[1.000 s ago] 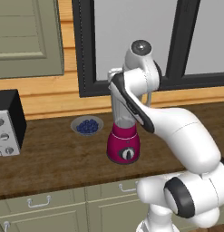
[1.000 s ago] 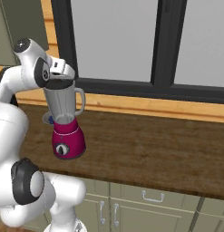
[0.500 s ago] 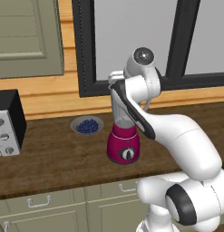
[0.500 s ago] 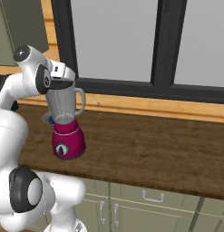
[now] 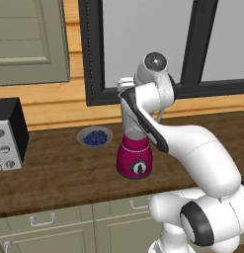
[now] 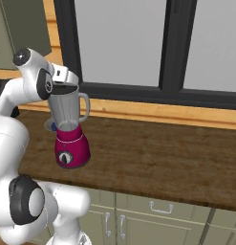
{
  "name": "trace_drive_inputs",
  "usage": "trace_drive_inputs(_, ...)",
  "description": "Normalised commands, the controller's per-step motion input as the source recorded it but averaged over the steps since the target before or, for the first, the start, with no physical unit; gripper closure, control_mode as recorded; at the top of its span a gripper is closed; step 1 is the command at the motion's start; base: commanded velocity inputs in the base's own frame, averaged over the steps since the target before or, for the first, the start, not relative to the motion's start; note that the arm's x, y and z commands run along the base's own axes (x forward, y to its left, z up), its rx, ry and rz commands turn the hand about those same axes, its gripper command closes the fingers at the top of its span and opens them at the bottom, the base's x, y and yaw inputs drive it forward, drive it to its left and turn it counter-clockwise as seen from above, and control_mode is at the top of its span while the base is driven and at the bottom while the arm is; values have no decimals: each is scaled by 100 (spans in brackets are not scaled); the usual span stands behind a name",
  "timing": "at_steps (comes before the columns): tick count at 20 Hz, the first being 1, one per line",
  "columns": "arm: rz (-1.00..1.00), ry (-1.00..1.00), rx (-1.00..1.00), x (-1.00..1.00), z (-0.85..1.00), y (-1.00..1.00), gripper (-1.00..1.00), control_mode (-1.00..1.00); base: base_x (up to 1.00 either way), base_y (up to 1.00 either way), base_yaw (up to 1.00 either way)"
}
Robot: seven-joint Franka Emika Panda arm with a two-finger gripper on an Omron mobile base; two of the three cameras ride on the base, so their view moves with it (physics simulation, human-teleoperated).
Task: Close the lid blender by securely placing the lid on top.
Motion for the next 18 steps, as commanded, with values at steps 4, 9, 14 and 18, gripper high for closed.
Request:
trace_drive_inputs(4,0,0,0,0,0,-8,-100,-100,0,0,0)
trace_drive_inputs(9,0,0,0,0,0,-12,-100,-100,0,0,0)
trace_drive_inputs(14,0,0,0,-2,4,-9,-100,-100,0,0,0)
trace_drive_inputs(18,0,-3,2,-18,18,-5,-100,-100,0,0,0)
